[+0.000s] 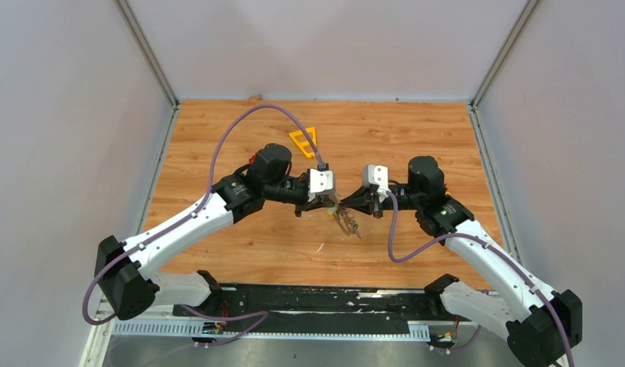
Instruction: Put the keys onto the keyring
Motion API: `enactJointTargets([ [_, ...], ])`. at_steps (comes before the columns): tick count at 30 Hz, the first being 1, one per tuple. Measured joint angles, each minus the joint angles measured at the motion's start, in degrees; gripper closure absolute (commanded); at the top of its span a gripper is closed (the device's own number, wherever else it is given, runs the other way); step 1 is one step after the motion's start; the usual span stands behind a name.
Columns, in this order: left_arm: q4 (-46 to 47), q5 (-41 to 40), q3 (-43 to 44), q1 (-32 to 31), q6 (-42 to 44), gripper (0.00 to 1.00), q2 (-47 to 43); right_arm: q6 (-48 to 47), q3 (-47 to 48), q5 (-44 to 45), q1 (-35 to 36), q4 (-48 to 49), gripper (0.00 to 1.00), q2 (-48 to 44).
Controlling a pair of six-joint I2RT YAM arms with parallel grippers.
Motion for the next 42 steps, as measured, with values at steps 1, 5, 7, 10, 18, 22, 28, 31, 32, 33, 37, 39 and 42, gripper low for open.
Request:
enactJointTargets([
  [1,-0.09,0.00,0.11,0.00,0.07,1.00,0.00,-0.02,0.00,0.00,0.00,0.02,1.00,0.00],
  [5,-0.63,-0.11,0.26,0.00,0.46,1.00,0.00,-0.02,0.00,-0.02,0.00,0.07,1.00,0.00],
  [7,-0.85,-0.20,0.26,0.00,0.55,1.00,0.00,-0.02,0.00,-0.02,0.00,0.04,1.00,0.00],
  [10,-0.94,-0.22,0.26,0.00,0.57,1.00,0.20,-0.02,0.02,-0.04,0.00,0.04,1.00,0.00],
  [18,-2.45,-0.20,0.85,0.00,0.87,1.00,1.92,-0.02,0.00,-0.07,0.00,-0.28,1.00,0.00],
  [22,-4.07,-0.22,2.38,0.00,1.22,1.00,2.99,-0.02,0.00,-0.09,-0.04,-0.35,1.00,-0.02],
  [28,-6.14,-0.66,4.07,0.00,1.44,1.00,3.98,-0.20,0.00,-0.09,-0.04,-0.48,1.00,-0.02],
  [31,-7.43,-0.96,5.09,0.00,1.44,1.00,4.46,-0.57,0.00,-0.09,-0.04,-0.52,1.00,-0.07],
  [32,-7.98,-1.05,5.53,0.00,1.44,1.00,4.63,-0.79,0.00,-0.07,-0.04,-0.55,1.00,-0.07],
  [33,-8.63,-1.05,5.99,0.00,1.44,1.00,4.81,-1.09,0.02,-0.02,-0.04,-0.55,1.00,-0.07],
  [37,-11.28,-1.03,8.17,0.00,1.42,1.00,5.66,-1.97,0.00,0.17,-0.04,-0.55,1.00,-0.15],
  [39,-12.59,-1.01,9.38,0.00,1.40,1.00,6.12,-2.49,0.00,0.22,-0.04,-0.55,1.00,-0.24],
  [42,-14.21,-1.01,11.06,0.00,1.14,1.00,7.10,-3.04,-0.02,0.24,-0.04,-0.55,1.00,-0.35],
])
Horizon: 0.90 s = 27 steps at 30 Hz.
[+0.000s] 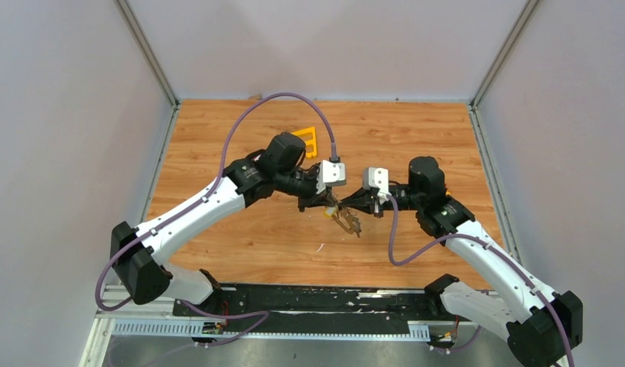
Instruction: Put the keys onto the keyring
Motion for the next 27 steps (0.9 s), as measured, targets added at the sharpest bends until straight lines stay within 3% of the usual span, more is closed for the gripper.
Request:
enactJointTargets([
  [27,-5.29,-0.33,4.35,0.00,-2.38,1.00,2.54,-3.23,0.00,1.03,0.55,-1.81,1.00,-0.11],
])
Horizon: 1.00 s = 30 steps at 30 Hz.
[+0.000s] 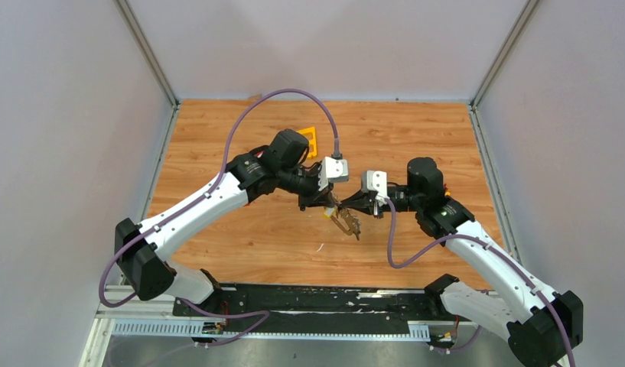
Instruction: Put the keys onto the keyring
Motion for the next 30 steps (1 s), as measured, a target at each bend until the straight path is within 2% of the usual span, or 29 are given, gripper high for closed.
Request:
enactJointTargets([
  [30,-0.59,0.28,0.96,0.00,-3.52,1.00,-0.61,-0.70,0.00,1.53,0.26,-0.28,1.00,0.02],
])
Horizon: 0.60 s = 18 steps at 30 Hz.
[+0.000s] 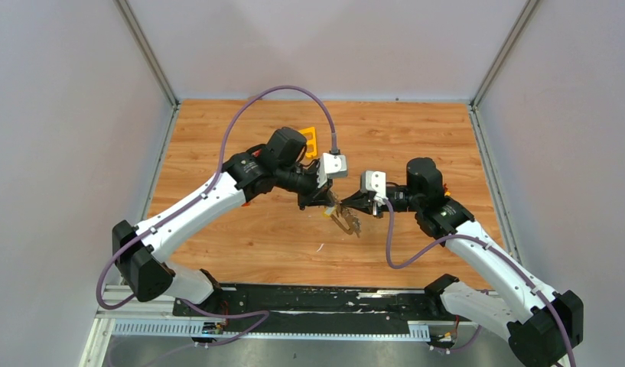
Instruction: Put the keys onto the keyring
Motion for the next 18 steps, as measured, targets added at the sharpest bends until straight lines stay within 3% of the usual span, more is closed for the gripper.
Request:
enactJointTargets([
  [9,-0.11,0.00,0.00,0.00,-0.44,1.00,-0.52,-0.13,0.00,0.92,0.00,-0.28,0.99,0.00],
  [18,-1.27,-0.74,1.03,0.00,-4.15,1.00,-0.61,-1.73,-0.48,2.23,0.20,0.46,0.81,-0.11],
])
